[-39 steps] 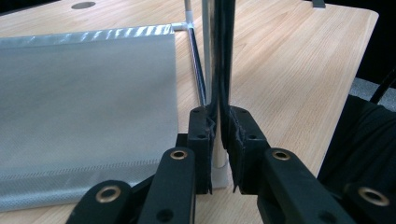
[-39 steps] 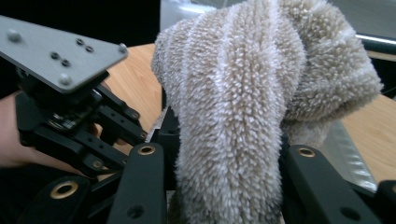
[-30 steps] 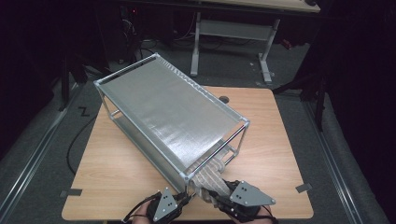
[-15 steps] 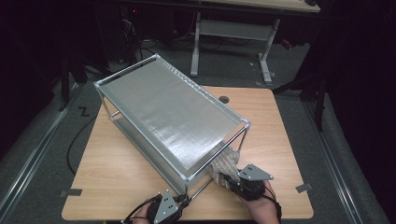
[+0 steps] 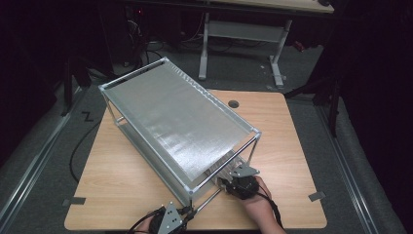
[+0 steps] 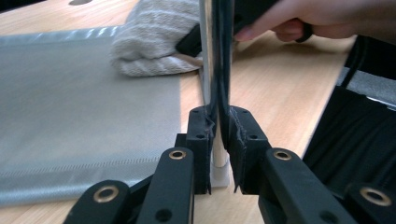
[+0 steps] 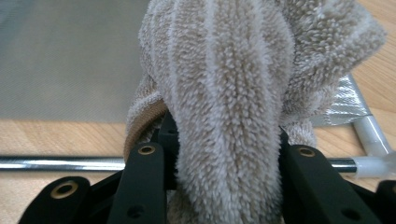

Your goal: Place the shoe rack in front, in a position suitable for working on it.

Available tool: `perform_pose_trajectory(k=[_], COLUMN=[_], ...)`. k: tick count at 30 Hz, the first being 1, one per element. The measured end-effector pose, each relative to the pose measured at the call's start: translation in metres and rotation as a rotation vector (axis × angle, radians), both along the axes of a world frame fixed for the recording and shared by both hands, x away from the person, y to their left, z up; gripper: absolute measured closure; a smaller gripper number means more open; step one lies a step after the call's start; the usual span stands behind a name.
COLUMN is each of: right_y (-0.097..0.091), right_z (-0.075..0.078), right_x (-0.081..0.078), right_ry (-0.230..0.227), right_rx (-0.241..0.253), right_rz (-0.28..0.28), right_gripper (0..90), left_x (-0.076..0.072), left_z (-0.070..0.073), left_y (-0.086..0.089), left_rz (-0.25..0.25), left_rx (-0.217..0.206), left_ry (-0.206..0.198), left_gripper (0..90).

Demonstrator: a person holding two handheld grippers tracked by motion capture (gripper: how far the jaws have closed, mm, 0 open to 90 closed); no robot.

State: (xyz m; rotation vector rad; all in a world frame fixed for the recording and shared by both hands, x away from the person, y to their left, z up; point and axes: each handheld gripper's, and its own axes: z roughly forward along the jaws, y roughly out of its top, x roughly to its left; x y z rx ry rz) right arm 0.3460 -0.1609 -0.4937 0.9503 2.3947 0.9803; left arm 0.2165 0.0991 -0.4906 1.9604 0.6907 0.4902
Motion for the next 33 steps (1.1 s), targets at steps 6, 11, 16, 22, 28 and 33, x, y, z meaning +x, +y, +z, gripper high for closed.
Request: perform_pose_trajectory(k=[6,11,16,22,28,33], right_y=[0.002,0.006,-0.004,-0.031,-0.062,-0.084], right_z=[0.001,0.002,0.012,0.02,0.019,0.016], right_x=[-0.003,-0.007,-0.02,-0.039,-0.055,-0.053], right_ry=[0.005,-0.031,-0.082,-0.093,-0.068,-0.055], right_rx=[0.006,-0.007,0.03,0.048,0.048,0.042], right_rz=[0.012,0.013,0.016,-0.025,-0.122,-0.196], right_gripper=[63.3,63.2,63.2,63.1,63.0,63.0], left_x=[0.008,0.01,0.011,0.016,0.024,0.026], left_z=[0.001,0.0,0.001,0.007,0.009,0.008], left_y=[0.015,0.019,0.019,0.017,0.013,0.009], left_rz=[0.069,0.082,0.076,0.049,0.015,0.008], left_rx=[-0.005,-0.012,-0.011,-0.036,-0.054,-0.05], left_ry=[0.019,0.023,0.023,0.003,0.006,-0.002], left_gripper=[79.5,79.7,79.4,74.6,77.2,77.0])
